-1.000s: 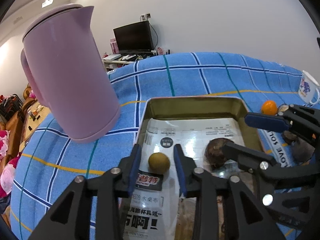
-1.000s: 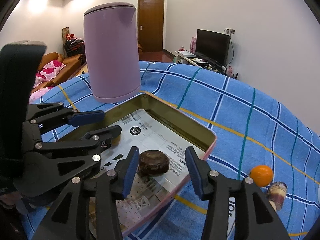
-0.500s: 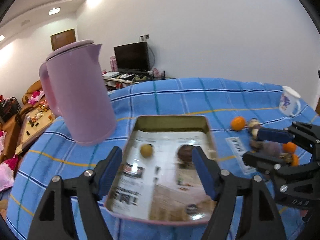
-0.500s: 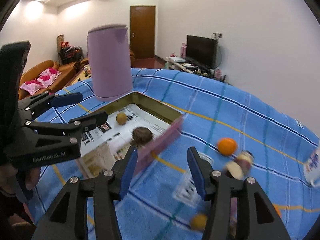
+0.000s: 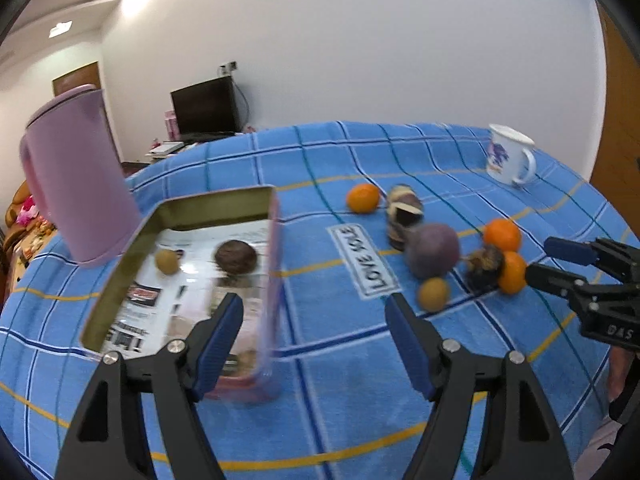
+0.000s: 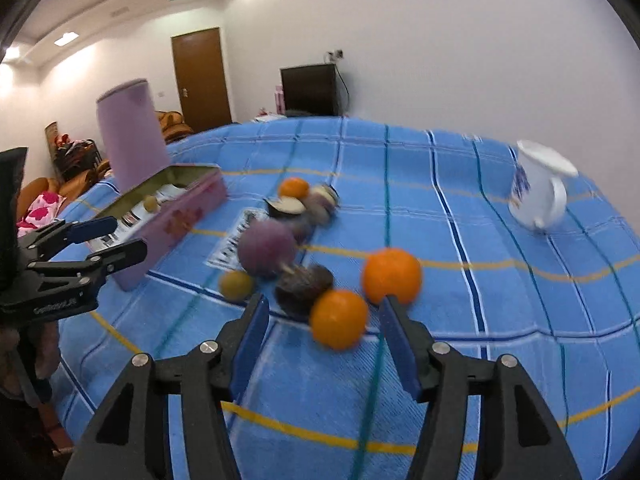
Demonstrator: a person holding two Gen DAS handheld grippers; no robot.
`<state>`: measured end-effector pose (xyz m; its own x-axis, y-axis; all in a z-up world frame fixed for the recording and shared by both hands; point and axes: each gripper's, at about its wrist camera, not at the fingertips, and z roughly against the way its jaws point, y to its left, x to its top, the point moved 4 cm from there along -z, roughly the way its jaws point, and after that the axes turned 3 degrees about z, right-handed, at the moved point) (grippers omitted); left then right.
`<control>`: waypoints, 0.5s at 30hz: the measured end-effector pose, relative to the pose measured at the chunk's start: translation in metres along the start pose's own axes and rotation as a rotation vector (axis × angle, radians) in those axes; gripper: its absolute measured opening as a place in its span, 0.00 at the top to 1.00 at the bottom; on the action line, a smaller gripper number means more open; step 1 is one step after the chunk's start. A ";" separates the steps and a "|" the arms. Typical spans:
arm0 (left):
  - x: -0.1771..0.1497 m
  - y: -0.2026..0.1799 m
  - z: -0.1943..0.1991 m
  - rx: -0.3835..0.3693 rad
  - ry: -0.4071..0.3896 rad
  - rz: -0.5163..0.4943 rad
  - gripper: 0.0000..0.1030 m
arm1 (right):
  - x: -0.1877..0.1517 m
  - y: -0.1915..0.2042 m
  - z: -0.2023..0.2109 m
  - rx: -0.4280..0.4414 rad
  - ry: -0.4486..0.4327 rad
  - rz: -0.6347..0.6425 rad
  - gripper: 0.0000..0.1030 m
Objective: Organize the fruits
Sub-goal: 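Grasp an orange with the right tool while the left tool grasps another yellow fruit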
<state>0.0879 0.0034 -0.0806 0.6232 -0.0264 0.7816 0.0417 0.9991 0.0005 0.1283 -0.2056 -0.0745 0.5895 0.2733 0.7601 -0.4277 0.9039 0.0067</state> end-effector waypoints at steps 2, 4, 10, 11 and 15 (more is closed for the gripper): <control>0.000 -0.008 -0.003 -0.007 0.009 -0.005 0.26 | -0.003 -0.004 -0.007 0.003 0.013 -0.008 0.42; -0.001 -0.013 -0.006 -0.011 0.016 -0.013 0.26 | -0.004 -0.005 -0.011 0.015 0.028 -0.019 0.42; 0.001 -0.026 -0.016 -0.022 0.037 -0.032 0.26 | 0.000 -0.012 -0.025 -0.008 0.089 -0.016 0.42; 0.001 -0.027 -0.017 -0.023 0.037 -0.032 0.26 | 0.000 -0.012 -0.029 -0.001 0.102 -0.012 0.42; 0.003 -0.031 -0.023 -0.032 0.051 -0.036 0.26 | -0.002 -0.011 -0.038 0.013 0.142 0.001 0.43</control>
<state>0.1067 -0.0283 -0.0931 0.6596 -0.0644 0.7488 0.0890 0.9960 0.0074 0.1575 -0.2033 -0.1012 0.6795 0.3191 0.6606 -0.4368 0.8994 0.0149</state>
